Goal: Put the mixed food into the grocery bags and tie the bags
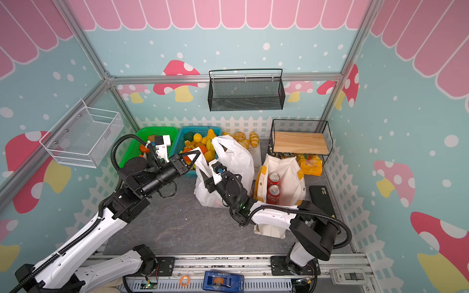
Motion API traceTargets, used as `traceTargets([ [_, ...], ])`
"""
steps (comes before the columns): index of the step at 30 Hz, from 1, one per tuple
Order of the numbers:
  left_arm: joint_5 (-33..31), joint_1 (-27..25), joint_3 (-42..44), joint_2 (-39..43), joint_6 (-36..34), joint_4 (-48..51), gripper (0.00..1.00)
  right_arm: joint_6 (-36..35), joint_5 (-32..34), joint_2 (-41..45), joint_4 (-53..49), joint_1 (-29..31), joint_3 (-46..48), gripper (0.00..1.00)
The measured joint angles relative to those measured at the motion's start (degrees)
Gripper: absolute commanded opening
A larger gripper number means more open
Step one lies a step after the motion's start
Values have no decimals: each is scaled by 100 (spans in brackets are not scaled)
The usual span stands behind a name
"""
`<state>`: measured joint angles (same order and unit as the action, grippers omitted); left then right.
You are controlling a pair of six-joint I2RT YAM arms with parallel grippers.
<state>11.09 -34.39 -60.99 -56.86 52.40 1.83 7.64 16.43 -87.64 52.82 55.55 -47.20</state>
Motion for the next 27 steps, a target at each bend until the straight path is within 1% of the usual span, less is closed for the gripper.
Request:
traceTargets([
  [4,31,24,0,-11,48,-140,0,-52,-227,173,-203,7,-101,80],
  [10,55,24,0,-39,125,-216,0,-105,-448,177,-317,46,-518,80],
  [11,55,24,0,-39,138,-223,0,-103,-457,170,-328,52,-603,79],
  [15,55,24,11,-39,166,-293,0,-13,-328,48,-332,70,-955,69],
  [16,55,24,24,-39,186,-315,0,57,-223,-17,-330,70,-1047,67],
  [19,52,26,63,-39,262,-345,0,323,195,-256,-306,72,-1200,67],
  [21,52,26,90,-42,299,-358,0,481,435,-452,-304,72,-1233,65],
  [23,50,31,136,-42,334,-361,0,645,693,-675,-321,83,-1235,57],
  [27,48,120,243,-42,387,-310,0,850,1091,-833,-302,120,-1008,45],
])
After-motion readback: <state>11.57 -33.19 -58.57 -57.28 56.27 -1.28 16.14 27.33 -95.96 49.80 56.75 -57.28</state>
